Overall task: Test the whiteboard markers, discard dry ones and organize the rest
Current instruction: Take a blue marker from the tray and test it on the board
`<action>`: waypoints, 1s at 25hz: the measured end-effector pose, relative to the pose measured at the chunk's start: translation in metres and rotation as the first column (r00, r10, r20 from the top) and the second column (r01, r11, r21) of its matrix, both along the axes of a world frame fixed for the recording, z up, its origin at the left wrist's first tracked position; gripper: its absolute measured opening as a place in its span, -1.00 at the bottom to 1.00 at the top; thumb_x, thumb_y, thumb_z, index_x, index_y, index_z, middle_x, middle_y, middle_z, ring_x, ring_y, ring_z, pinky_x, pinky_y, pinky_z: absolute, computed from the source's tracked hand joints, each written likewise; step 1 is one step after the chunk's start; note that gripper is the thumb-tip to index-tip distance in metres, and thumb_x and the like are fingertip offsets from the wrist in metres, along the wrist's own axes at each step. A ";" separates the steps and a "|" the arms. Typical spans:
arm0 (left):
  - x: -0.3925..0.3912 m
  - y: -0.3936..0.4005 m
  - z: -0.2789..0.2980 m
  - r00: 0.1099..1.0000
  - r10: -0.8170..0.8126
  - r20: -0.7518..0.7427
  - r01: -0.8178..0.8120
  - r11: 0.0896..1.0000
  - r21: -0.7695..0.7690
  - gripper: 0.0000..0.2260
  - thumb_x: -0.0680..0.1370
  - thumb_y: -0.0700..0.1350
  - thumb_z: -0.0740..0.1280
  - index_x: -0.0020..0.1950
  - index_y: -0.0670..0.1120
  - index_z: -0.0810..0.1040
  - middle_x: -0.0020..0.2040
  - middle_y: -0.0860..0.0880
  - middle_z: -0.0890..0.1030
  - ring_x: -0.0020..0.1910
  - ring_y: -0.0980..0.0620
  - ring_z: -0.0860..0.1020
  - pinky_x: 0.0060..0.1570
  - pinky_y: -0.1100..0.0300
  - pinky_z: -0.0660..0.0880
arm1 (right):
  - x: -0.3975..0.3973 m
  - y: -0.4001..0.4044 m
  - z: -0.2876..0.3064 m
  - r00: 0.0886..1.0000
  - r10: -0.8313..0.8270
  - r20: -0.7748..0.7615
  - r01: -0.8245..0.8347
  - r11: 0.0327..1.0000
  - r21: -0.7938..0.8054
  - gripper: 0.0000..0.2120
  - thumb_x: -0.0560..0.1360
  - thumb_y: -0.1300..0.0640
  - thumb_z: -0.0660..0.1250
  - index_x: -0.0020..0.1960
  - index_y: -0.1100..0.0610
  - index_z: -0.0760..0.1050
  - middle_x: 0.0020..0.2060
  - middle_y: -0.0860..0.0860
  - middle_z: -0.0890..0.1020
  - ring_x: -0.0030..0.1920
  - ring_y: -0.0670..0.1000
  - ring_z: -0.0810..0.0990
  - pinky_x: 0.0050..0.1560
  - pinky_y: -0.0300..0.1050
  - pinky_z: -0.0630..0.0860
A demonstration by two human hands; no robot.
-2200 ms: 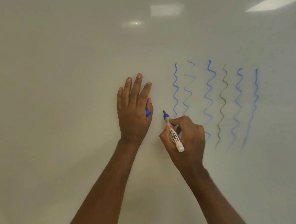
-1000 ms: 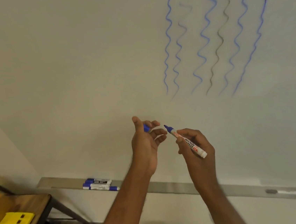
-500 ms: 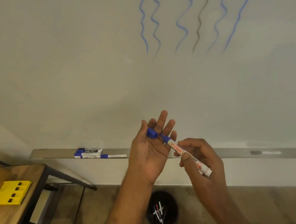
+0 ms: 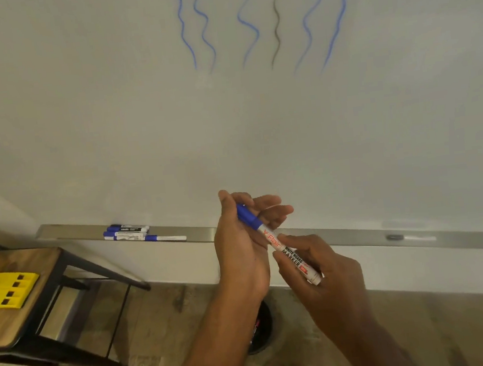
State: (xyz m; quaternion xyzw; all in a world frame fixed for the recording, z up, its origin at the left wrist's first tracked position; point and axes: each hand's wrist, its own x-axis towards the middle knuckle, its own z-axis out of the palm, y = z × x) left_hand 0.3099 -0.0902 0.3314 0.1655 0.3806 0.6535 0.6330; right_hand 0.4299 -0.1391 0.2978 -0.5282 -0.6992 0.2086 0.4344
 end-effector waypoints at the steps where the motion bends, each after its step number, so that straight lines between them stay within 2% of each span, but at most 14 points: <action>1: 0.008 -0.001 -0.002 0.998 0.031 -0.053 -0.031 1.000 0.000 -0.62 0.63 0.16 0.13 -0.17 -0.08 0.52 -0.18 -0.16 0.72 -0.18 -0.22 0.70 0.00 -0.04 0.63 | 0.005 -0.001 0.000 1.000 -0.007 0.018 0.007 1.000 0.004 -0.78 0.57 -0.36 0.21 0.16 -0.35 0.45 -0.18 -0.53 0.55 -0.23 -0.25 0.64 -0.36 -0.29 0.57; 3: 0.026 -0.003 -0.004 0.992 0.066 -0.111 -0.065 0.998 0.009 -0.59 0.66 0.12 0.12 -0.23 -0.08 0.53 -0.32 -0.14 0.66 -0.26 -0.24 0.68 0.00 -0.07 0.63 | 0.014 -0.005 -0.001 1.000 -0.010 0.003 0.010 1.000 0.018 -0.66 0.56 -0.42 0.15 0.17 -0.24 0.44 -0.22 -0.48 0.54 -0.26 -0.25 0.64 -0.42 -0.34 0.52; 6: 0.046 -0.003 -0.008 0.982 0.094 -0.165 -0.089 0.995 0.042 -0.58 0.72 0.04 0.08 -0.23 -0.13 0.46 -0.43 -0.11 0.59 -0.38 -0.20 0.64 -0.15 0.01 0.63 | 0.024 -0.010 -0.004 0.996 0.004 -0.094 -0.005 1.000 -0.012 -0.70 0.57 -0.39 0.17 0.14 -0.22 0.42 -0.24 -0.36 0.61 -0.29 -0.18 0.66 -0.45 -0.33 0.50; 8: 0.056 -0.003 -0.009 0.979 0.100 -0.177 -0.095 0.995 0.036 -0.58 0.72 0.03 0.07 -0.25 -0.14 0.42 -0.48 -0.09 0.53 -0.44 -0.15 0.61 -0.28 0.10 0.61 | 0.032 -0.012 -0.009 0.992 0.006 -0.126 -0.011 0.999 -0.044 -0.81 0.58 -0.31 0.23 0.13 -0.30 0.37 -0.17 -0.39 0.62 -0.26 -0.17 0.67 -0.44 -0.29 0.53; 10: 0.064 -0.004 -0.010 0.979 0.108 -0.171 -0.105 0.994 0.028 -0.58 0.72 0.03 0.07 -0.26 -0.13 0.39 -0.52 -0.08 0.48 -0.49 -0.11 0.59 -0.34 0.14 0.60 | 0.037 -0.012 -0.013 0.990 0.015 -0.144 -0.024 0.998 -0.064 -0.85 0.59 -0.25 0.26 0.13 -0.33 0.34 -0.09 -0.49 0.58 -0.21 -0.18 0.67 -0.40 -0.25 0.57; 13: 0.072 -0.003 -0.016 0.978 0.109 -0.177 -0.105 0.994 0.031 -0.57 0.72 0.04 0.07 -0.28 -0.12 0.38 -0.54 -0.07 0.45 -0.51 -0.10 0.57 -0.35 0.16 0.60 | 0.041 -0.012 -0.013 0.963 0.028 -0.268 -0.054 0.994 -0.092 -0.85 0.57 -0.22 0.25 0.09 -0.22 0.38 -0.08 -0.53 0.55 -0.14 -0.28 0.65 -0.34 -0.44 0.52; 16: 0.075 0.001 -0.021 0.979 0.086 -0.187 -0.079 0.996 0.041 -0.54 0.71 0.05 0.08 -0.34 -0.06 0.45 -0.53 -0.08 0.47 -0.51 -0.10 0.57 -0.33 0.16 0.60 | 0.040 -0.010 -0.014 0.926 0.034 -0.377 -0.081 0.991 -0.109 -0.84 0.54 -0.12 0.27 0.09 -0.16 0.39 -0.07 -0.55 0.56 -0.10 -0.36 0.63 -0.28 -0.52 0.49; 19: 0.073 0.006 -0.030 0.964 0.086 -0.251 -0.082 0.996 0.025 -0.51 0.72 0.06 0.08 -0.38 0.00 0.47 -0.51 -0.08 0.49 -0.47 -0.13 0.58 -0.27 0.11 0.62 | 0.043 -0.003 -0.019 0.908 0.050 -0.415 -0.112 0.986 -0.127 -0.87 0.55 0.05 0.31 0.08 -0.06 0.44 -0.09 -0.52 0.58 -0.13 -0.32 0.64 -0.29 -0.51 0.47; 21: 0.066 0.012 -0.042 0.929 0.105 -0.355 -0.123 0.992 -0.028 -0.53 0.72 0.10 0.12 -0.36 0.04 0.49 -0.43 -0.10 0.51 -0.35 -0.21 0.59 -0.11 -0.07 0.64 | 0.045 0.006 -0.023 0.905 0.055 -0.422 -0.135 0.977 -0.163 -0.91 0.55 0.06 0.33 0.05 -0.01 0.49 -0.17 -0.40 0.62 -0.26 -0.19 0.61 -0.36 -0.43 0.43; 23: 0.056 0.019 -0.060 0.877 0.119 -0.465 -0.176 0.981 -0.082 -0.58 0.71 0.12 0.15 -0.31 0.04 0.50 -0.34 -0.14 0.54 -0.22 -0.24 0.56 0.11 -0.22 0.58 | 0.049 0.019 -0.031 0.910 0.035 -0.414 -0.149 0.958 -0.245 -0.94 0.56 0.04 0.39 0.02 -0.02 0.56 -0.31 -0.21 0.61 -0.39 -0.09 0.50 -0.40 -0.32 0.37; 25: 0.046 0.025 -0.082 0.844 0.106 -0.526 -0.204 0.970 -0.132 -0.61 0.71 0.09 0.14 -0.24 -0.03 0.49 -0.34 -0.12 0.57 -0.23 -0.14 0.59 0.12 -0.13 0.59 | 0.052 0.031 -0.045 0.923 0.023 -0.384 -0.167 0.924 -0.344 -0.94 0.57 0.04 0.43 0.02 -0.10 0.60 -0.40 -0.14 0.56 -0.42 -0.12 0.42 -0.40 -0.29 0.33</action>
